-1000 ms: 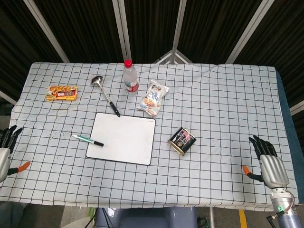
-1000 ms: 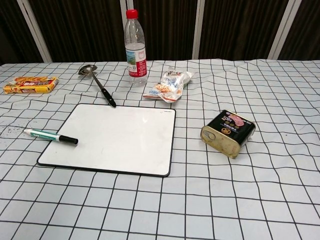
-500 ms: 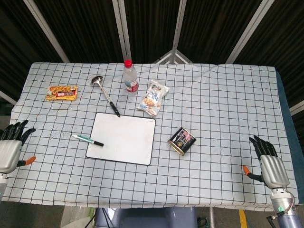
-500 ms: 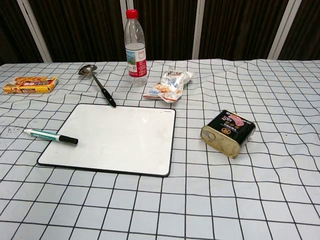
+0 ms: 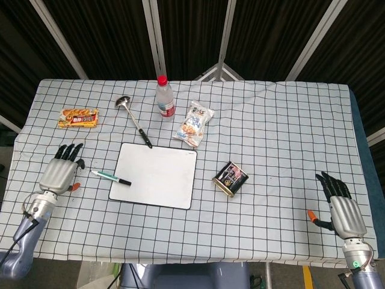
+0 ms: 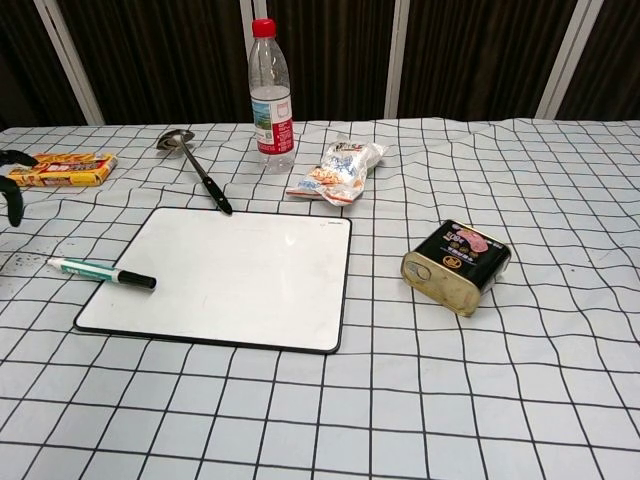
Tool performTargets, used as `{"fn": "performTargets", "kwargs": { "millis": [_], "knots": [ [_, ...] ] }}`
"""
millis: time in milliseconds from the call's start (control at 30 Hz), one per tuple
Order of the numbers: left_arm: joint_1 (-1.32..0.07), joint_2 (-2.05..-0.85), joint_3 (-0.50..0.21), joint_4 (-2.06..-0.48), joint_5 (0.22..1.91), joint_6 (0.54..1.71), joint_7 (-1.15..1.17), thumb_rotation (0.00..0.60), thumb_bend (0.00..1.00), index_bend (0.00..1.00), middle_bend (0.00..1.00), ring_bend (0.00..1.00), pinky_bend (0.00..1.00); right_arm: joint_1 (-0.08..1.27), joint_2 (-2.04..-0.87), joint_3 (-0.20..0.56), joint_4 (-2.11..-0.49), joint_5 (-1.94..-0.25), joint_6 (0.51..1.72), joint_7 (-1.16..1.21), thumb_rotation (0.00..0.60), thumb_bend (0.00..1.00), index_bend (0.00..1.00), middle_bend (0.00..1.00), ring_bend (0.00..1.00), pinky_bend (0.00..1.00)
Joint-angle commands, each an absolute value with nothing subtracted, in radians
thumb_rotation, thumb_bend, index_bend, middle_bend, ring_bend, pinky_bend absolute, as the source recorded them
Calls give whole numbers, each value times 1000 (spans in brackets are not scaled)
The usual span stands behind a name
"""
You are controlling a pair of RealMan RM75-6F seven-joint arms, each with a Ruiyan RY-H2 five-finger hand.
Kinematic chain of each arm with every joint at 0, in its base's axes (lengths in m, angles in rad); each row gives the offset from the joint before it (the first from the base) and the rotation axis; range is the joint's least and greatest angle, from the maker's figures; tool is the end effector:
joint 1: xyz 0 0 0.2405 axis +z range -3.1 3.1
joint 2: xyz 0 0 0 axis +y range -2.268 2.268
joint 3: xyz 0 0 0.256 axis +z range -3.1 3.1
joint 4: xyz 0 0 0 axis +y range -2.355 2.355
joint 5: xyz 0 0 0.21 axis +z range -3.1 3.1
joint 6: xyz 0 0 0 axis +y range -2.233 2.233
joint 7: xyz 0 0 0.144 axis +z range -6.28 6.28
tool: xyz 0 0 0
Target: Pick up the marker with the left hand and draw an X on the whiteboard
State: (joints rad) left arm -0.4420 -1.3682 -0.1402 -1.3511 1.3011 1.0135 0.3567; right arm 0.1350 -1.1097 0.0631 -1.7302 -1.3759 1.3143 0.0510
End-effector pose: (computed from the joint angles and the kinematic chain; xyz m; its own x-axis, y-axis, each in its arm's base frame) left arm -0.2899 0.3083 0.0631 0.6744 0.1929 0.7127 0.7382 -0.1940 -0.6461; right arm -0.3008 -0.1943 0.1352 0.2206 -0.1507 0.9636 -0.9707 0.0628 0.2320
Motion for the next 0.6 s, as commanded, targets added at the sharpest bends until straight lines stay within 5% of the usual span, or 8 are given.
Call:
{"fn": "performTargets", "kwargs": {
  "millis": [33, 600],
  "knots": [
    [-486, -1434, -151, -1309, 1269, 975, 396, 600, 312, 435, 11, 0, 0, 135, -1109, 63, -1731, -1376, 1314, 55, 600, 312, 0, 0, 0, 0],
    [-577, -1585, -152, -1232, 1211, 920, 485, 600, 404, 462, 20, 0, 0, 137, -1103, 68, -1731, -1370, 1306, 82, 600, 312, 0, 0, 0, 0]
  ]
}}
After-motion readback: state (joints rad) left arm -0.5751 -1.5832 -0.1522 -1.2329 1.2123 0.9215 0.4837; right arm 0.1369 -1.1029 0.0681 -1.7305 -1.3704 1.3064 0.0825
